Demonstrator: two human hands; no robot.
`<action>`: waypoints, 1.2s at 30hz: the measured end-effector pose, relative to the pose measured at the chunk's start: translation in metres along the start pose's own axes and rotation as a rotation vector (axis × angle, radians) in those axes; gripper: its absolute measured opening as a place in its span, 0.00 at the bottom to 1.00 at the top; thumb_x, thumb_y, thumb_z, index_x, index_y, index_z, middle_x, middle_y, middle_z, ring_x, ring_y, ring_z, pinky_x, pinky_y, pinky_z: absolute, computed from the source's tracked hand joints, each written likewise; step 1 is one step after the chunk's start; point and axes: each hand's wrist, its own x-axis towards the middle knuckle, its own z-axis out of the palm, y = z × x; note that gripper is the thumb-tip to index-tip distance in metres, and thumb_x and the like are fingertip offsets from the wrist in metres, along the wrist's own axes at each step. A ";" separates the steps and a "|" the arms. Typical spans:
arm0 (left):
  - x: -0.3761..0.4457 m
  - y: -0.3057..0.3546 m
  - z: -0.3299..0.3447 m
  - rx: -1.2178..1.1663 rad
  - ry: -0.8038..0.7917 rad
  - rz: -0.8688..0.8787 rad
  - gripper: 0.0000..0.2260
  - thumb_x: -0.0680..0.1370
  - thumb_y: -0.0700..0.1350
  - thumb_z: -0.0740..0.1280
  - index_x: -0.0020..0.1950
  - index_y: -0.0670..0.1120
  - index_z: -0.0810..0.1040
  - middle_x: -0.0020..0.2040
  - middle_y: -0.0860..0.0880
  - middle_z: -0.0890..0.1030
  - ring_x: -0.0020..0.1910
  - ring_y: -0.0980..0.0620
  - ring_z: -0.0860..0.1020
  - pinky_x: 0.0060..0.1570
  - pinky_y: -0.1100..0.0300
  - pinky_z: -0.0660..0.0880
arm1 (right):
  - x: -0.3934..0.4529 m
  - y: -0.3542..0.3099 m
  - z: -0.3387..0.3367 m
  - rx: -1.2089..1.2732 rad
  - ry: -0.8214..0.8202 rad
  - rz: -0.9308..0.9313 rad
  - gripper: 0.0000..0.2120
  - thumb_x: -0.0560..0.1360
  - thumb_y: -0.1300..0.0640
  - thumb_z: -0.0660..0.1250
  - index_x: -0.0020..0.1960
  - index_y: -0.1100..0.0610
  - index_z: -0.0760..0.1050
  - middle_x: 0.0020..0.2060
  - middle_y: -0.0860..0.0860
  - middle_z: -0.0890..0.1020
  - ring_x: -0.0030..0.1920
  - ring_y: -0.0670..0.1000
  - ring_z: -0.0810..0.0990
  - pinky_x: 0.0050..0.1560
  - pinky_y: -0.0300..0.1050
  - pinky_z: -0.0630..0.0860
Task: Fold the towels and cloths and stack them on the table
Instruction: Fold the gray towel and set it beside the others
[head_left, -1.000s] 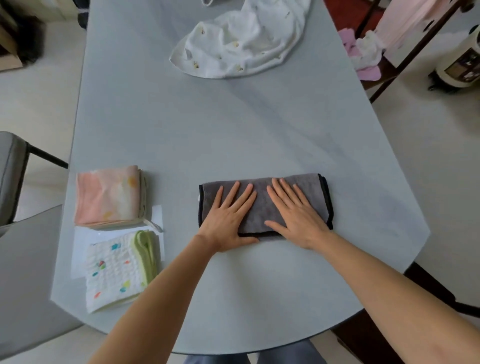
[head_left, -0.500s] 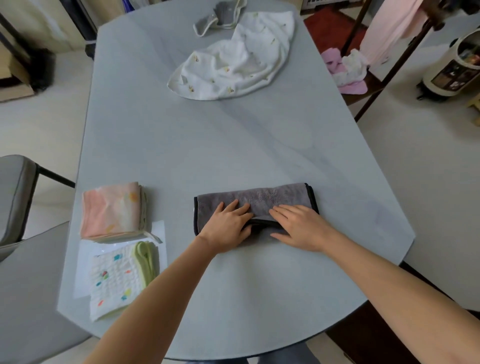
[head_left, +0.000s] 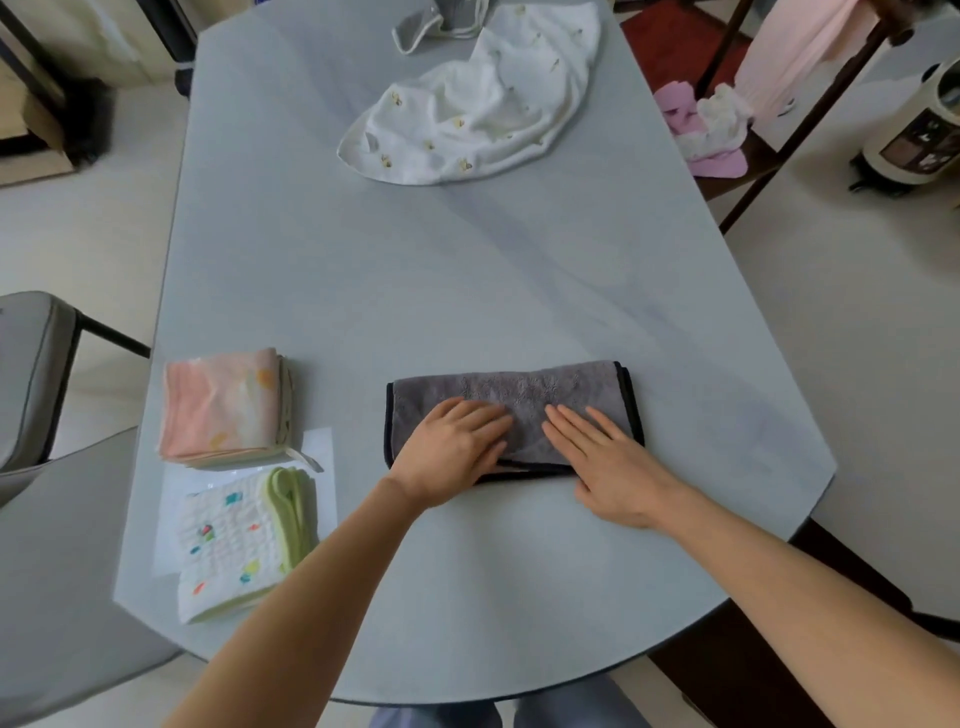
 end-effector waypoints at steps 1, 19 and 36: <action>0.006 0.000 -0.001 -0.013 0.051 -0.045 0.17 0.80 0.50 0.57 0.64 0.46 0.78 0.64 0.48 0.78 0.62 0.47 0.76 0.64 0.52 0.71 | 0.001 -0.002 -0.002 0.032 0.011 0.033 0.29 0.77 0.48 0.50 0.73 0.62 0.65 0.73 0.58 0.66 0.74 0.55 0.63 0.71 0.55 0.54; -0.030 -0.012 0.023 -0.197 0.182 -0.842 0.26 0.82 0.55 0.53 0.77 0.45 0.58 0.77 0.42 0.56 0.76 0.42 0.56 0.74 0.49 0.53 | 0.061 -0.033 0.024 0.213 0.106 0.582 0.29 0.80 0.45 0.44 0.77 0.57 0.55 0.76 0.57 0.58 0.76 0.56 0.57 0.74 0.55 0.50; -0.018 -0.018 -0.017 -0.917 0.042 -1.348 0.24 0.80 0.64 0.51 0.46 0.44 0.73 0.42 0.51 0.75 0.44 0.50 0.73 0.44 0.56 0.68 | 0.069 -0.052 0.016 0.214 0.118 0.395 0.27 0.79 0.53 0.45 0.78 0.56 0.54 0.77 0.54 0.55 0.77 0.54 0.54 0.75 0.52 0.49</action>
